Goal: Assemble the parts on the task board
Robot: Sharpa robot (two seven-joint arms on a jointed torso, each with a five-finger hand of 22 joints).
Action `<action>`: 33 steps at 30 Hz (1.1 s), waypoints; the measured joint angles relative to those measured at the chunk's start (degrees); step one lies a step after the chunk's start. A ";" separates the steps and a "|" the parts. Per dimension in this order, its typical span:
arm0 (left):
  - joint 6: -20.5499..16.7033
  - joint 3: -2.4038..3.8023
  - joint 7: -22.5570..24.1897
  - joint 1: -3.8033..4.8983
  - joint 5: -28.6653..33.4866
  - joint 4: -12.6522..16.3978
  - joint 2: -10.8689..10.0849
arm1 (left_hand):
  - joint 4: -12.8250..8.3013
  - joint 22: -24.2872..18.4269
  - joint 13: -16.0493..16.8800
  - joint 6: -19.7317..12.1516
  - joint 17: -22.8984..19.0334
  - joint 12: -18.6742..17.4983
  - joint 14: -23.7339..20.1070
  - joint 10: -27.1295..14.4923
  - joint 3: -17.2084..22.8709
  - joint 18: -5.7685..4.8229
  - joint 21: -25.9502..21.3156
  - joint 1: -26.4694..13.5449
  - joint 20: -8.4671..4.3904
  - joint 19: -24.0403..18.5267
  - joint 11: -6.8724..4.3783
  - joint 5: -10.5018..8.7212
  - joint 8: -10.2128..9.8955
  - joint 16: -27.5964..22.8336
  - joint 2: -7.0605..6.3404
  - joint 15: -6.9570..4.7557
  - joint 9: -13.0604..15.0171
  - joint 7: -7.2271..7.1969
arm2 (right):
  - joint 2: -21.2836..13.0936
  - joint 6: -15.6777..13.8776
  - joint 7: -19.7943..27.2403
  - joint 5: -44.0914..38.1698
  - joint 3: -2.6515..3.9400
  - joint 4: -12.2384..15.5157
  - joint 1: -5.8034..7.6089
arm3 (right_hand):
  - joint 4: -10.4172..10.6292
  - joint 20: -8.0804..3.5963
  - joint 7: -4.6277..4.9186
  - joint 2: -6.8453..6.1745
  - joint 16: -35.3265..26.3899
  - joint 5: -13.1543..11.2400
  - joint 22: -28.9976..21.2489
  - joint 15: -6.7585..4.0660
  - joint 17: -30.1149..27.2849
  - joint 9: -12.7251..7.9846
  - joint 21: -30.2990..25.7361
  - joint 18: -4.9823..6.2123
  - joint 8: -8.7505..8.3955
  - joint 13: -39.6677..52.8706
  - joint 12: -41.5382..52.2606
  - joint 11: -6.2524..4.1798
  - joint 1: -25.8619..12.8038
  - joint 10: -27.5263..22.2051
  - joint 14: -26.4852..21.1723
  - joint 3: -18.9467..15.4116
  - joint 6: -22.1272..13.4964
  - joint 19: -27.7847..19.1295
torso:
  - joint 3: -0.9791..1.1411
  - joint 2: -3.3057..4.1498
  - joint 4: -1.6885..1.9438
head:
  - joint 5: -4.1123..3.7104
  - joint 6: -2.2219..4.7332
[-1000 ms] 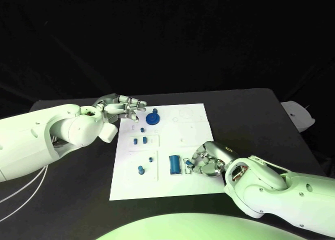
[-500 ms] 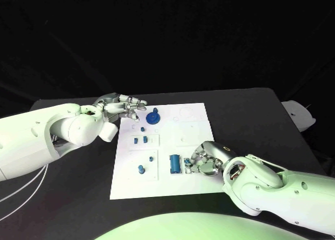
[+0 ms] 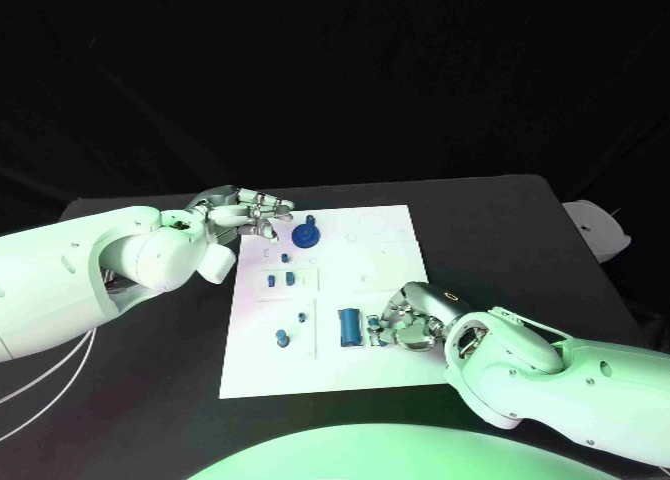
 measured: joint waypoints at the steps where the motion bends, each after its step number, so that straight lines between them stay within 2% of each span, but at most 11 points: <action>1: 0.00 0.00 -0.01 0.00 0.00 0.00 0.01 | 0.00 0.00 0.00 0.00 0.00 0.00 0.00 0.00 0.00 -0.01 0.00 0.00 0.00 0.00 0.00 0.00 0.00 0.00 0.00 0.00 0.00 0.00 | 0.01 0.08 -0.04 0.00 0.00 -0.04 0.00 | 0.07 0.00 -0.09 0.24 0.00 0.00 0.00 0.00 0.00 0.06 0.00 0.00 0.02 0.00 0.00 0.00 -0.37 0.00 0.00 -0.07 0.09 0.00 | 0.00 -0.01 0.00 | -0.02 0.00; 7: 0.04 0.00 -0.03 0.01 0.00 0.05 0.06 | 0.00 0.00 0.00 0.00 0.00 0.00 0.00 0.00 0.00 0.00 0.00 0.00 0.00 0.00 0.00 0.00 0.00 0.00 0.00 0.00 0.00 0.00 | 0.07 0.58 -0.31 -0.03 0.01 -0.09 0.00 | 0.78 0.00 -0.31 0.41 0.00 0.34 0.00 0.00 0.00 0.49 0.00 0.00 0.25 0.00 0.00 0.00 -1.61 0.00 0.00 -0.78 0.31 0.00 | 0.02 -0.01 -0.01 | -0.05 -0.01; 10: 0.06 0.00 -0.04 0.01 0.00 0.05 0.07 | 0.00 0.00 0.00 0.00 0.00 0.00 0.00 0.00 0.00 -0.01 0.00 0.00 0.00 0.00 0.00 0.00 0.00 0.00 0.00 0.00 0.00 0.00 | 0.13 0.77 -0.41 -0.05 -0.01 -0.11 -0.02 | 1.14 0.00 -0.27 0.49 0.00 1.91 0.00 0.00 0.00 0.93 0.00 0.01 0.68 0.00 0.00 -0.33 -3.08 0.11 0.00 -1.64 0.67 0.00 | 0.02 -0.01 -0.02 | -0.08 -0.01; 12: 0.08 0.00 -0.05 0.01 0.00 0.05 0.08 | 0.00 0.00 0.00 0.00 0.00 0.00 0.00 0.00 0.00 0.00 0.00 0.00 0.00 0.00 0.00 0.00 0.00 0.00 0.00 0.00 0.00 0.00 | 0.21 0.92 -0.52 -0.15 -0.02 -0.11 -0.03 | 1.09 0.00 -0.27 0.49 0.00 2.09 0.01 0.00 0.00 1.08 0.00 0.00 0.69 0.00 0.00 -0.42 -3.96 0.02 0.00 -2.56 0.69 0.00 | 0.02 -0.01 -0.02 | -0.13 -0.01; 19: 0.14 0.00 -0.07 0.01 0.00 -0.02 0.20 | 0.00 0.00 0.00 -0.20 0.00 0.00 -0.13 -0.06 0.00 -0.01 0.00 0.00 0.00 0.00 -0.07 0.00 0.00 0.00 0.00 0.13 0.00 -0.17 | 0.43 1.10 -0.87 -0.80 -0.05 -0.27 -0.04 | 1.12 0.00 -0.26 0.99 0.00 -0.65 0.04 0.00 0.00 1.59 -0.12 0.00 1.24 0.00 0.00 -0.42 -5.94 0.01 0.00 -5.52 0.69 0.00 | 0.03 -0.01 0.01 | -0.20 -0.03; 21: 0.16 0.00 -0.08 0.01 0.00 -0.02 0.22 | 0.16 0.00 -0.06 -0.40 0.00 0.00 -0.19 -0.21 0.16 -0.01 0.00 0.00 0.00 0.00 -0.21 0.00 0.00 0.00 0.00 0.19 0.00 0.02 | 0.47 1.10 -0.95 -1.03 -0.05 -0.27 -0.05 | 1.07 0.00 -0.26 1.30 0.00 -3.52 0.04 0.00 -0.01 1.86 -0.29 0.00 1.54 0.00 0.00 -0.42 -6.25 0.01 0.00 -6.66 0.69 0.00 | 0.02 -0.01 0.01 | -0.20 -0.03; 25: 0.20 0.00 -0.10 0.01 0.00 -0.03 0.24 | 0.16 0.00 -0.06 -0.40 0.00 0.00 -0.19 -0.21 0.16 -0.01 0.00 0.00 0.00 0.00 -0.21 0.00 0.00 0.00 0.00 0.19 0.00 0.02 | 0.49 1.06 -1.03 -1.36 -0.05 -0.27 -0.05 | 1.07 0.00 -0.26 1.83 0.00 -7.12 0.04 0.00 -0.01 2.11 -0.29 0.00 1.55 0.00 0.00 -0.42 -6.78 0.01 0.00 -8.42 0.69 0.00 | 0.01 -0.01 0.01 | -0.13 -0.03; 33: 0.27 0.00 -0.12 0.00 0.00 -0.04 0.24 | 0.16 0.00 -0.05 -0.40 0.00 0.00 -0.19 -0.21 0.16 -0.01 0.00 0.00 0.00 0.00 -0.21 0.00 0.00 0.00 0.00 0.19 0.00 0.02 | 0.19 0.63 -0.89 -2.07 -0.05 0.32 -0.05 | 0.82 0.00 -0.28 1.84 0.00 -7.69 0.03 0.00 -0.01 2.26 -0.29 0.00 1.80 0.00 0.00 -0.42 -6.76 0.01 0.00 -8.80 0.68 0.00 | 0.01 -0.04 -0.02 | -0.14 0.00</action>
